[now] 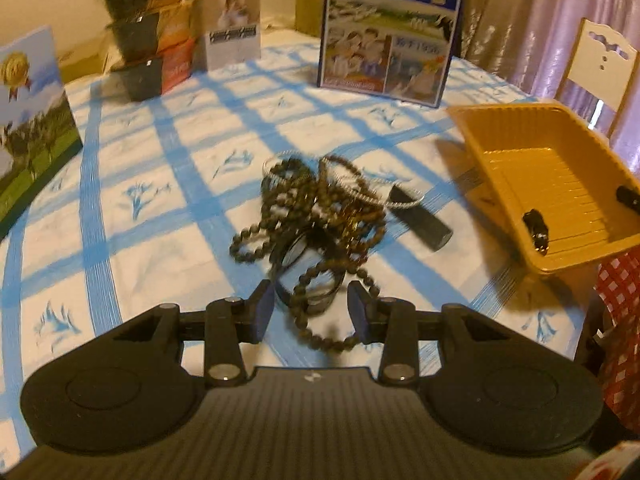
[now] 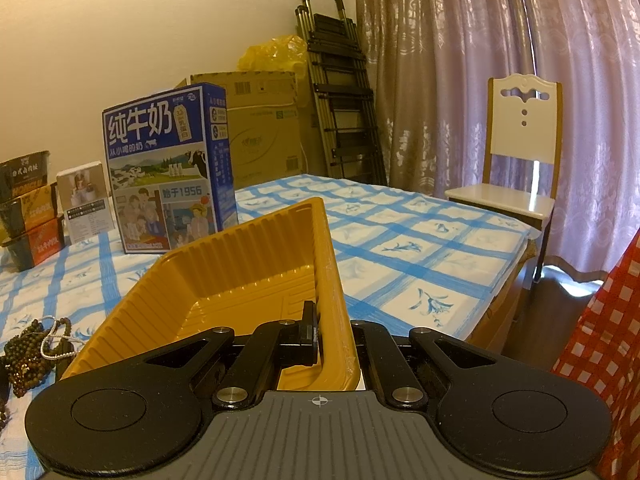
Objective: Organize jewelry
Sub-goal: 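Grasp a dark bead bracelet from the pile with the left tool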
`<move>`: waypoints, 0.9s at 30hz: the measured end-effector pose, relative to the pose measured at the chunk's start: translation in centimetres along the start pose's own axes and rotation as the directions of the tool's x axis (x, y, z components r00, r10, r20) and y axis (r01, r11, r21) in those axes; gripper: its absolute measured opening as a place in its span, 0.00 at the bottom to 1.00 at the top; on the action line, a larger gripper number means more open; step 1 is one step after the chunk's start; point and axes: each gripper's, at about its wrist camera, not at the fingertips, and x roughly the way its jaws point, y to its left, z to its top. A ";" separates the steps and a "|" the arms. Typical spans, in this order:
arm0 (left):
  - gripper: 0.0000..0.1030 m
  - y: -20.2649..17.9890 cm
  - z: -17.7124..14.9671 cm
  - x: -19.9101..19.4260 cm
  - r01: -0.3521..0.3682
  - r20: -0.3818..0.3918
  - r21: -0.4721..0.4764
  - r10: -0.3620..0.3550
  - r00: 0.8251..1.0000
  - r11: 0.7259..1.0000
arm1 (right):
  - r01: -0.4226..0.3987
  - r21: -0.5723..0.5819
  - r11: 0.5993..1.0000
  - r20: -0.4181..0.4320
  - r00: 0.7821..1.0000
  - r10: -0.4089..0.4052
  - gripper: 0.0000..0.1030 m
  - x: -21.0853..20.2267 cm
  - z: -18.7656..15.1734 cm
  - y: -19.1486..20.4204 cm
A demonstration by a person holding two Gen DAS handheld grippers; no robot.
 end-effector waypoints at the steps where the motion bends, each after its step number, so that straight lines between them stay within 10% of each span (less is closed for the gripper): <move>1: 0.35 0.1 -0.2 0.2 0.001 -0.007 -0.002 -0.001 1.000 1.000 | 0.000 0.000 1.000 0.000 1.000 0.000 0.03 0.0 0.0 0.0; 21: 0.31 0.5 -0.7 2.3 0.004 -0.063 -0.035 -0.006 0.998 0.999 | 0.000 0.001 1.000 0.000 1.000 0.000 0.03 0.0 0.0 0.0; 27: 0.16 0.7 -0.7 2.4 0.017 -0.068 -0.051 -0.021 0.997 0.999 | 0.000 0.001 1.000 0.000 1.000 0.000 0.03 0.0 0.0 0.0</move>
